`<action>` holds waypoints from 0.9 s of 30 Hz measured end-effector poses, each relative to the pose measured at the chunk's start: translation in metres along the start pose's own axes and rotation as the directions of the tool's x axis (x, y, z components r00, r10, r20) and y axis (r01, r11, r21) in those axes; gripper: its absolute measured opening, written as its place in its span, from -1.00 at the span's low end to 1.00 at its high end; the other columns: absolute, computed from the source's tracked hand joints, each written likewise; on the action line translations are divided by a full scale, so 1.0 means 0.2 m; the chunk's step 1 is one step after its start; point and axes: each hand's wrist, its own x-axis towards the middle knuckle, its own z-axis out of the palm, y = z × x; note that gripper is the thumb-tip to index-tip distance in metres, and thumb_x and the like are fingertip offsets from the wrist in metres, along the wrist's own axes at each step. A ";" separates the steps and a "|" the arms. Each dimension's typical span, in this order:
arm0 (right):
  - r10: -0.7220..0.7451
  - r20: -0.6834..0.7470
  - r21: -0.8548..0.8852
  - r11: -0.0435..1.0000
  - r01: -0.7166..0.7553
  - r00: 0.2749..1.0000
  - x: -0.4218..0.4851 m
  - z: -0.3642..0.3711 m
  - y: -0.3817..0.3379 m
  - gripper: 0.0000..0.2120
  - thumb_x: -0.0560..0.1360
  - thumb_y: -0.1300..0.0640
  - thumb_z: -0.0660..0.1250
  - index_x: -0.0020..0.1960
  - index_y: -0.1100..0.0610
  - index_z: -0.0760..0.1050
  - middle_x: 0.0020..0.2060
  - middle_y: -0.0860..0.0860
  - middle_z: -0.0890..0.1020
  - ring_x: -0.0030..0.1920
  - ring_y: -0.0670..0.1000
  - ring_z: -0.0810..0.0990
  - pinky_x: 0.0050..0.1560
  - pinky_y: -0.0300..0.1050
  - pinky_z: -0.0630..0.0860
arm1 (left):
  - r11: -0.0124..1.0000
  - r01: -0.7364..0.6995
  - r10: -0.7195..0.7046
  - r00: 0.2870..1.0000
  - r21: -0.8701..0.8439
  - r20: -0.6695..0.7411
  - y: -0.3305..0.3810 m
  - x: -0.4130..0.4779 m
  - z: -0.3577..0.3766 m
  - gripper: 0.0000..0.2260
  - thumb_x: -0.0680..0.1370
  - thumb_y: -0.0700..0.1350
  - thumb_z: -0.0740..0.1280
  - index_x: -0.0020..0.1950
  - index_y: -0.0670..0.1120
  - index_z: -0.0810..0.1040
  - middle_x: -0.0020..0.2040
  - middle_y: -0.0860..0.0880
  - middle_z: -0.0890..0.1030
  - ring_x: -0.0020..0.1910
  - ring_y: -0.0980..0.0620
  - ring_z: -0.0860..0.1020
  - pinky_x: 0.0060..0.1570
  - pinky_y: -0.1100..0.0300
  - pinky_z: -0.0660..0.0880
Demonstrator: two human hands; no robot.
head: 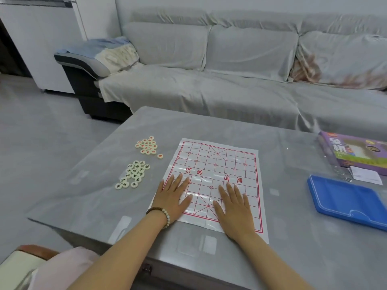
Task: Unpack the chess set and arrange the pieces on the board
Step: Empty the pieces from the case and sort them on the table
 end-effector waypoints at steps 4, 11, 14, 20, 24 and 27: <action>-0.015 -0.018 0.008 1.000 0.015 1.000 0.02 0.02 0.00 -0.06 0.21 -0.40 -0.69 0.51 -0.15 -0.22 0.50 -0.13 -0.23 0.43 -0.09 -0.37 0.42 -0.07 -0.39 | 1.000 -0.006 0.005 0.999 -0.025 -0.041 -0.02 0.01 0.03 -0.23 0.32 0.40 -0.46 0.50 0.16 -0.21 0.50 0.11 -0.25 0.50 0.03 -0.24 0.39 0.08 -0.33; 0.004 -0.029 0.032 0.999 -0.003 1.000 0.03 0.05 0.00 -0.23 0.35 -0.38 -0.52 0.51 -0.18 -0.19 0.44 -0.17 -0.30 0.42 -0.10 -0.39 0.37 -0.09 -0.45 | 1.000 -0.015 0.015 1.000 -0.024 -0.020 -0.04 0.03 0.02 -0.18 0.25 0.43 -0.54 0.48 0.18 -0.27 0.45 0.13 -0.32 0.47 0.05 -0.30 0.38 0.09 -0.34; 0.006 -0.040 0.036 0.999 -0.005 0.999 0.05 0.05 0.01 -0.21 0.33 -0.39 -0.53 0.51 -0.18 -0.18 0.46 -0.15 -0.27 0.42 -0.10 -0.38 0.37 -0.08 -0.44 | 1.000 -0.007 0.007 1.000 -0.017 -0.021 -0.04 0.04 0.02 -0.23 0.29 0.42 -0.51 0.47 0.19 -0.28 0.45 0.13 -0.32 0.46 0.05 -0.31 0.38 0.11 -0.35; 0.017 -0.044 0.039 0.999 -0.015 0.999 0.06 0.02 -0.04 -0.11 0.26 -0.39 -0.59 0.52 -0.14 -0.15 0.52 -0.12 -0.15 0.51 -0.04 -0.23 0.42 -0.07 -0.34 | 0.997 -0.018 0.016 0.999 -0.073 -0.028 -0.08 0.01 -0.02 -0.07 0.22 0.44 -0.56 0.52 0.13 -0.13 0.52 0.10 -0.18 0.51 0.04 -0.19 0.40 0.15 -0.29; -0.134 -0.034 0.113 0.984 0.137 0.990 0.12 0.00 -0.20 -0.31 0.46 -0.33 -0.40 0.52 -0.12 -0.05 0.53 -0.12 -0.10 0.52 -0.06 -0.17 0.44 -0.14 -0.29 | 0.994 0.087 -0.092 0.993 -0.070 -0.071 -0.24 -0.08 -0.10 0.02 0.16 0.44 -0.61 0.53 0.07 -0.11 0.54 0.03 -0.12 0.51 0.02 -0.18 0.40 0.15 -0.28; -0.276 0.009 0.230 0.936 0.267 0.961 0.16 -0.01 -0.36 -0.52 0.61 -0.15 -0.02 0.50 -0.10 0.05 0.52 -0.15 -0.04 0.52 -0.08 -0.09 0.47 -0.17 -0.15 | 0.982 0.175 -0.181 0.980 -0.074 -0.083 -0.41 -0.16 -0.16 -0.12 0.31 0.48 -0.34 0.53 0.03 -0.14 0.53 0.01 -0.19 0.51 0.00 -0.21 0.45 0.09 -0.23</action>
